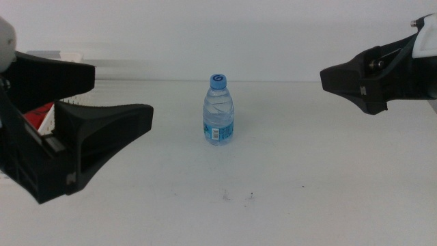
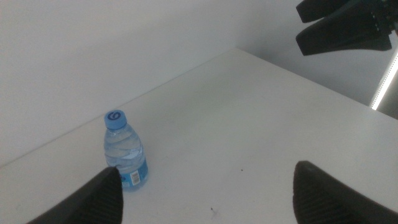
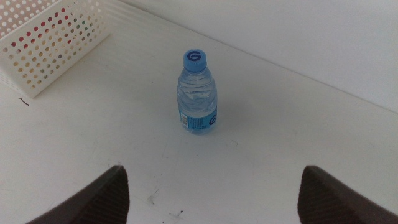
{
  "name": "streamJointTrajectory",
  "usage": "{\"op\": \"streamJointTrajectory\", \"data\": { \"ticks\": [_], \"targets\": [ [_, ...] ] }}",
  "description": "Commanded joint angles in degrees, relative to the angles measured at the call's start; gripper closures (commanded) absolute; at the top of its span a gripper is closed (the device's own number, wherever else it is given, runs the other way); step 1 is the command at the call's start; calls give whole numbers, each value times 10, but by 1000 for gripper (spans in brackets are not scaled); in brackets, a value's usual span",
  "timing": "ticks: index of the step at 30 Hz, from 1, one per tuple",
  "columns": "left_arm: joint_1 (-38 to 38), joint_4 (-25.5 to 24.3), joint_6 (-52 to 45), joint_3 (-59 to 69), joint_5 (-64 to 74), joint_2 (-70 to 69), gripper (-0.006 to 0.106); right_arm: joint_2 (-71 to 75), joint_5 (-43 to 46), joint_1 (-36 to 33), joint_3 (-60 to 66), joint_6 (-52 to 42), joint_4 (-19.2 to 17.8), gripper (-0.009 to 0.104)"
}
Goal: Use arms to grab the bottles and put them into the dustbin to the left of the table.
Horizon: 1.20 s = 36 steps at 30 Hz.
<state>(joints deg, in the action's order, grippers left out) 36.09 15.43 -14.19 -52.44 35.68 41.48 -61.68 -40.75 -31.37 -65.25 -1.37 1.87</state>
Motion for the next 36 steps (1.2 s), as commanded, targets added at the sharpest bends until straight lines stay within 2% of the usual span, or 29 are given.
{"op": "streamJointTrajectory", "data": {
  "ticks": [1,12,18,20,21,25,28,30,31,36],
  "targets": [
    [4,0,6,2,-17,-2,7,3,2,0,-4,-6,0,11],
    [4,0,6,2,-46,-2,7,3,2,0,-4,3,0,11],
    [-31,-40,72,10,-54,-1,7,3,2,0,-4,3,0,11],
    [-71,3,64,37,-67,0,7,3,2,0,-4,3,0,11],
    [-95,41,40,58,-79,0,7,3,2,0,-4,3,0,11],
    [-164,225,-140,154,-141,-1,7,3,2,0,-4,3,1,11],
    [-154,331,-263,220,-214,14,7,3,2,0,-4,3,1,11],
    [-124,385,-299,258,-270,37,7,3,2,0,-4,3,1,11],
    [-101,402,-313,272,-301,47,7,3,2,0,-4,3,1,11],
    [-19,404,-306,293,-399,63,7,3,2,0,-4,3,1,11]
  ]
}}
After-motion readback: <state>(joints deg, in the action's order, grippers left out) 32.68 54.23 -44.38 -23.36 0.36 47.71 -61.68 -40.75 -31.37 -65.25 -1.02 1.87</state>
